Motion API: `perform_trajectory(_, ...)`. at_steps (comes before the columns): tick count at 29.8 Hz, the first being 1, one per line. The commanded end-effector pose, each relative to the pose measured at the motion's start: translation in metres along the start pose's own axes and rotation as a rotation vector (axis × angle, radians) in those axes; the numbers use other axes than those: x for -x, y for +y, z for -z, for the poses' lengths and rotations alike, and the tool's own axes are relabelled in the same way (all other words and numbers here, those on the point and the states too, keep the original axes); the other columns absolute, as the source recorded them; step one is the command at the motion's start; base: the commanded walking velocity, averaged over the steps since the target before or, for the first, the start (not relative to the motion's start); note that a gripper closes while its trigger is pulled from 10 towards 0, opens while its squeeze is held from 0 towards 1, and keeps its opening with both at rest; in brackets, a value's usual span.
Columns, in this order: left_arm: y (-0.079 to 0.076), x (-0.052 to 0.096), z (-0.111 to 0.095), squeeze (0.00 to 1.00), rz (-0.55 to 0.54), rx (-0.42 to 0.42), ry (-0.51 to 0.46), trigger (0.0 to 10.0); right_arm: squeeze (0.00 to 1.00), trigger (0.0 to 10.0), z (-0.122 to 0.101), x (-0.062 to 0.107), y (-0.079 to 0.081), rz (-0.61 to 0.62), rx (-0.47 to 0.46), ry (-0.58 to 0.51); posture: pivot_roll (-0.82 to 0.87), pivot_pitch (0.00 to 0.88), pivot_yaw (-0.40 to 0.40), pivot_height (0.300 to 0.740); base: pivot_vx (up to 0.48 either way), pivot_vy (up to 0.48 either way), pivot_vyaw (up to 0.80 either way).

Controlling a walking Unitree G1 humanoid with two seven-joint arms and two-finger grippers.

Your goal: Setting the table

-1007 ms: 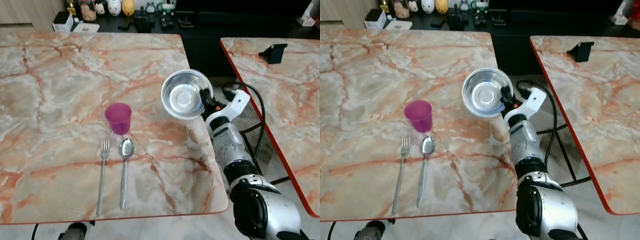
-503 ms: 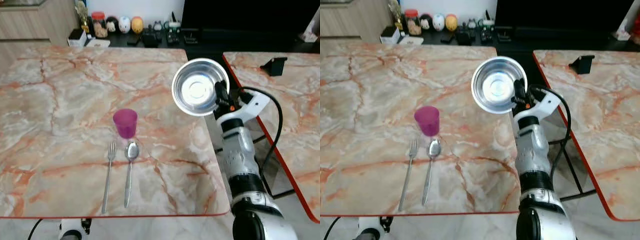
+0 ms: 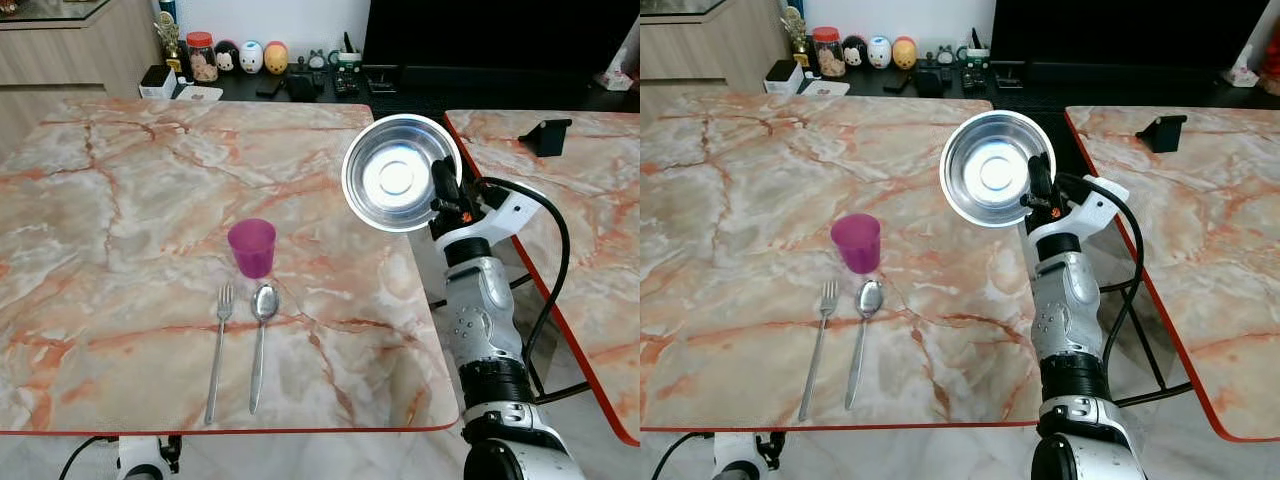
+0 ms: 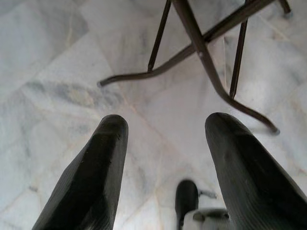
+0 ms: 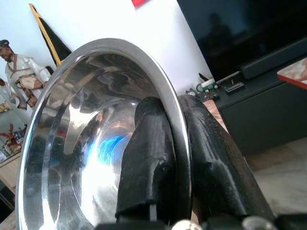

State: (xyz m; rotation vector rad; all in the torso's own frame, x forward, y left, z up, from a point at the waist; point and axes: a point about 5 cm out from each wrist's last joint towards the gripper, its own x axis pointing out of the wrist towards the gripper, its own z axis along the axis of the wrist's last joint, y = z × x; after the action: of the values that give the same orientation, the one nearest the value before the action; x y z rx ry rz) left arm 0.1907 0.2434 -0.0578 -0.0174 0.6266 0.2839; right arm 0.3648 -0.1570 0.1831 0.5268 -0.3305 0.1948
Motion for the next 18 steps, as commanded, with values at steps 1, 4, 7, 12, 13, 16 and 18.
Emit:
perform_trajectory(1, 0.004, 0.0062, 0.0151, 0.0, -0.019, 0.01, 0.055, 10.0, 0.0, 10.0, -0.0078, -0.0039, 0.0044, -0.012, -0.001, -0.023, -0.06, 0.0, -0.037, 0.736, 0.0, 0.0, 0.0)
perform_trajectory(4, 0.0038, 0.008, 0.0181, 0.0, -0.014, 0.003, 0.06, 10.0, 0.0, 10.0, -0.0088, -0.0039, 0.0043, -0.012, 0.0, -0.022, -0.05, 0.0, -0.038, 0.736, 0.0, 0.0, 0.0)
perform_trajectory(7, 0.0049, 0.0086, 0.0194, 0.0, -0.014, 0.001, 0.066, 10.0, 0.0, 10.0, -0.0085, -0.0039, 0.0045, -0.012, 0.001, -0.02, -0.05, 0.0, -0.037, 0.736, 0.0, 0.0, 0.0)
perform_trajectory(12, 0.0071, 0.0098, 0.0218, 0.0, -0.017, -0.006, 0.076, 10.0, 0.0, 10.0, -0.0083, -0.0033, 0.0046, -0.012, 0.001, -0.019, -0.06, 0.0, -0.032, 0.736, 0.0, 0.0, 0.0)
perform_trajectory(13, 0.0069, 0.0099, 0.0221, 0.0, -0.014, -0.015, 0.078, 10.0, 0.0, 10.0, -0.0087, -0.0033, 0.0039, -0.011, 0.003, -0.018, -0.06, 0.0, -0.032, 0.736, 0.0, 0.0, 0.0)
perform_trajectory(16, 0.0059, 0.0096, 0.0218, 0.0, -0.011, -0.019, 0.077, 10.0, 0.0, 10.0, -0.0097, -0.0031, 0.0024, -0.007, 0.004, -0.021, -0.06, 0.0, -0.029, 0.736, 0.0, -0.096, 0.0)
perform_trajectory(18, 0.0055, 0.0094, 0.0215, 0.0, -0.008, -0.02, 0.077, 10.0, 0.0, 10.0, -0.0107, -0.0031, 0.0013, -0.004, 0.005, -0.023, -0.06, 0.0, -0.027, 0.736, 0.0, -0.289, 0.0)
